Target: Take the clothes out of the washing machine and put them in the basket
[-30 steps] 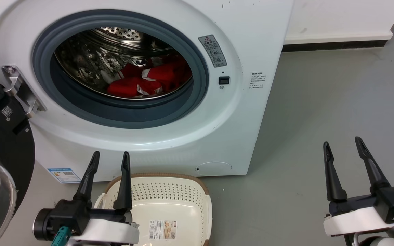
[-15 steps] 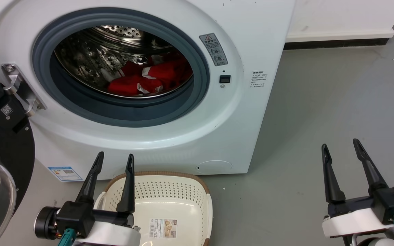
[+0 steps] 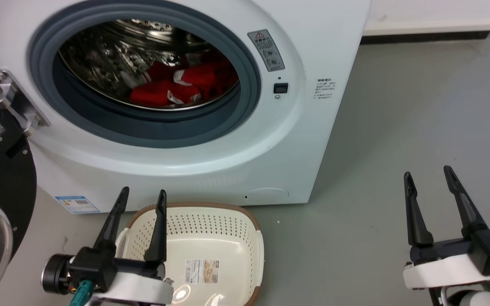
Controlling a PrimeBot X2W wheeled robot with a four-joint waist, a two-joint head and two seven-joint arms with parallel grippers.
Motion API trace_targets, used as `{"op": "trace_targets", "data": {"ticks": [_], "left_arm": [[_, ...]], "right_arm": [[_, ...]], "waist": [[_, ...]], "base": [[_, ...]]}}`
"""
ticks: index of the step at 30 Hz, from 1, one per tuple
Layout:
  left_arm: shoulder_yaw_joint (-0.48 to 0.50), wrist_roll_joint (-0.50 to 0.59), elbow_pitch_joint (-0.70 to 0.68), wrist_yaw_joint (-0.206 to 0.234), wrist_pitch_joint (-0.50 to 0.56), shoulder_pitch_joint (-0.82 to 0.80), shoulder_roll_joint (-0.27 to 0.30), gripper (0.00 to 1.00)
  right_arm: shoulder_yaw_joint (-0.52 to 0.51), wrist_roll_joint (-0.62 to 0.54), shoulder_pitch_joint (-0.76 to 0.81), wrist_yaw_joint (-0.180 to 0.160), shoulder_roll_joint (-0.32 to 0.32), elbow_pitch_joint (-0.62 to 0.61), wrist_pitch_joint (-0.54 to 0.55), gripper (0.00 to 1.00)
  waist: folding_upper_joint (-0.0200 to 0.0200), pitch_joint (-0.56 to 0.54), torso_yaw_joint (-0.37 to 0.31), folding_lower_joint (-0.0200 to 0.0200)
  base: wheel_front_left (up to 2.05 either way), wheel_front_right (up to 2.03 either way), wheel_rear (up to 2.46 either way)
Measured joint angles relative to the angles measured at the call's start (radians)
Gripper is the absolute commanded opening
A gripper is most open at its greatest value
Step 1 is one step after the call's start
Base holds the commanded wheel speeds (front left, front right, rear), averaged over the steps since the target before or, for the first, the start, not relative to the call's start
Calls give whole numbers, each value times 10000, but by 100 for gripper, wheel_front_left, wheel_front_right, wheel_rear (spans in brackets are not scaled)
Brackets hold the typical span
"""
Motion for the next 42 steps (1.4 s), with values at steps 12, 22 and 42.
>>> {"op": "trace_targets", "data": {"ticks": [12, 22, 42], "left_arm": [[591, 146, 830, -132, -2, -2478, 1091, 100], [-1118, -1308, 4222, -146, 989, -7318, 4117, 100], [-4042, -3367, 7290, -159, 8295, -14456, 6544, 100]], "right_arm": [[-165, 165, -853, 2, 2, -571, 0, 100], [-224, 813, -1447, 0, -8, -823, 0, 100], [790, 1806, -1544, 2, -8, -1567, 0, 100]], "waist": [[0, 2010, -328, 0], [0, 4110, -983, 1], [0, 6612, -2660, 1]], "base": [[0, 0, 0], [0, 0, 0], [0, 0, 0]]}}
